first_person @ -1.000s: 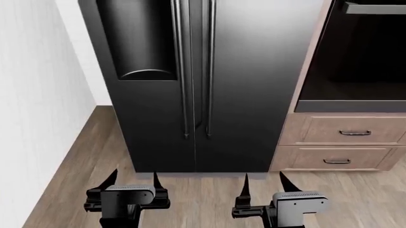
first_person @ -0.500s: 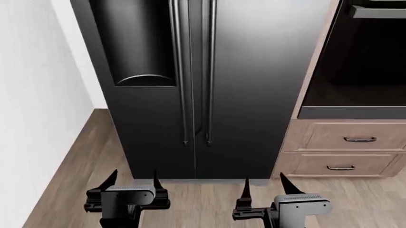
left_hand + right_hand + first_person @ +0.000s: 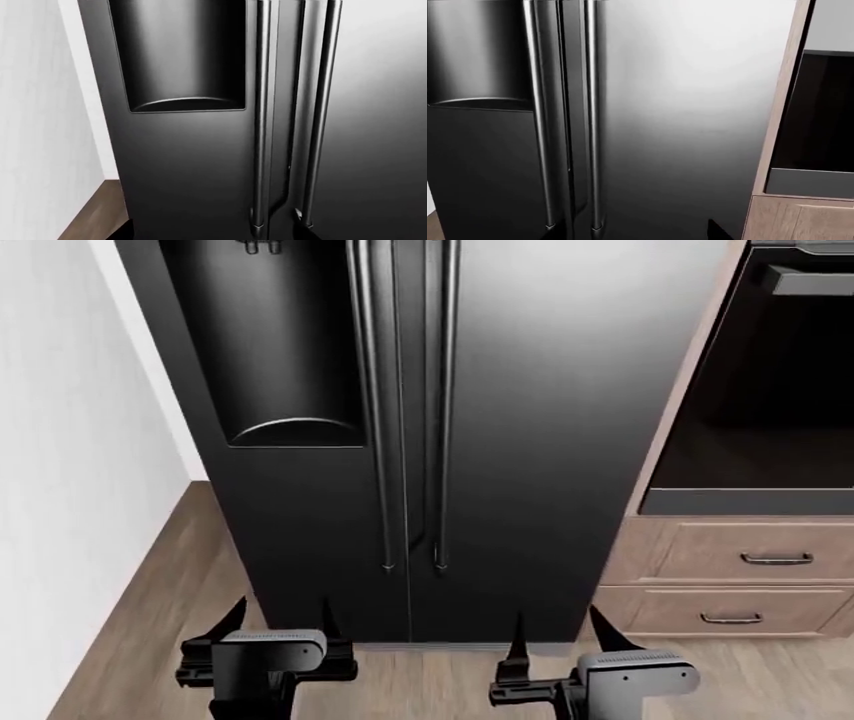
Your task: Open the fridge door
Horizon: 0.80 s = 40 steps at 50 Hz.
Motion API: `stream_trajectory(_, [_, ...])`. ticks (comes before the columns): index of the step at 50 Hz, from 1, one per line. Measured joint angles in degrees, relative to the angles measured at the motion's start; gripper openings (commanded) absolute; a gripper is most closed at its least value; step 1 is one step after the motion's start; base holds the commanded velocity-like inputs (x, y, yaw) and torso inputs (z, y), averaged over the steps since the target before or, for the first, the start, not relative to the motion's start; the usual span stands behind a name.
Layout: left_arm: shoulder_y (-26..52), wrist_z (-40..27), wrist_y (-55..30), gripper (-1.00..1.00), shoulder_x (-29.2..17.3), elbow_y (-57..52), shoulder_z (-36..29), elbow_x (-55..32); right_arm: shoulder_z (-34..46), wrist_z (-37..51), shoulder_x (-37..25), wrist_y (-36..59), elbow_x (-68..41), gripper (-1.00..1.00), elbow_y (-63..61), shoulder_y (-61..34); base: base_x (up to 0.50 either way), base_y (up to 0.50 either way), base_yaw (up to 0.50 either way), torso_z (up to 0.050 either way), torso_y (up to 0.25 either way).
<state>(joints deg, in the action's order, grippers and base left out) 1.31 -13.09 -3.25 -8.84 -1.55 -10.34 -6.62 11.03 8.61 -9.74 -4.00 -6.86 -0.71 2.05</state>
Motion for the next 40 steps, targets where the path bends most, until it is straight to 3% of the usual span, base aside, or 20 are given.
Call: stream_trajectory(40, [0.1,-1.3,0.6,1.00,-1.3,0.1,-1.4,-1.8,1.8,1.9,-0.9,0.5,-0.6,1.00,0.5,-1.1,0.23,0.00,0.00,0.000,0.000])
